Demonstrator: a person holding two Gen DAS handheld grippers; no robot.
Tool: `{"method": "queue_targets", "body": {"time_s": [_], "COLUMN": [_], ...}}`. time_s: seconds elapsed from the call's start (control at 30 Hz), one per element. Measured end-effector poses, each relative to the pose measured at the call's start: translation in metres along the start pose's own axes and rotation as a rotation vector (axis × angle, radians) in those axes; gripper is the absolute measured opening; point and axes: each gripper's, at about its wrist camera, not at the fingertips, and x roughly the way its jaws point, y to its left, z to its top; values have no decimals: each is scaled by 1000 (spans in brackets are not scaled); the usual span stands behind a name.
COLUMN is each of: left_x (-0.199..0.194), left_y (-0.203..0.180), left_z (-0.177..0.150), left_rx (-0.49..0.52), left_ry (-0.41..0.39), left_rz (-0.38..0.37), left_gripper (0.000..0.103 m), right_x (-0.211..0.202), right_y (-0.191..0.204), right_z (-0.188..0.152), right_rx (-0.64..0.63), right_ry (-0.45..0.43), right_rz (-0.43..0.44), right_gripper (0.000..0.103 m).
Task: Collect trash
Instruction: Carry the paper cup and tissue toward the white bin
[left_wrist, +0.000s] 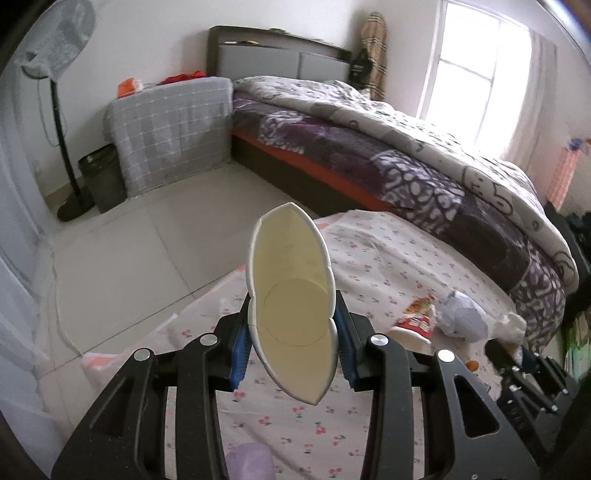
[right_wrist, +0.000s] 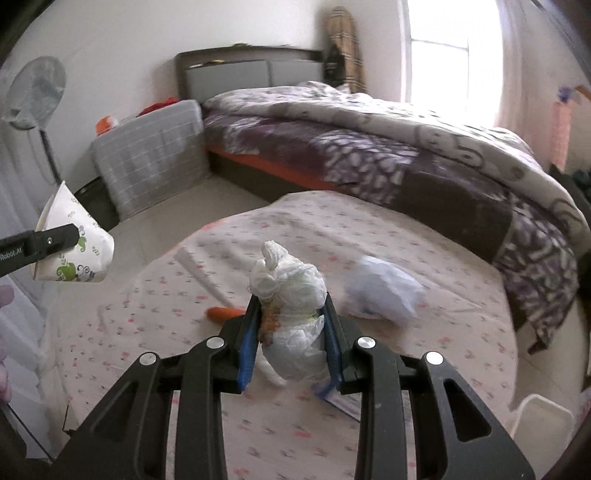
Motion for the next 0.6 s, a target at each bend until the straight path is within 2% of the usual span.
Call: {"method": "queue_targets", "body": {"time_s": [0.27,0.6], "left_x": [-1,-5], "left_y": [-56,-121], "left_z": [-17,-36], "left_rx": [93,178], "left_ry": [-1,2], "left_rz": [-50,-140], "left_gripper": [38,38], "right_x": [-25,-58], "right_y": [-73,-129], "right_z": [-8,-14], "right_rx": [141,236], "right_ry": [-15,-43], "right_rz": [-70,-141], "right_gripper": [31,32]}}
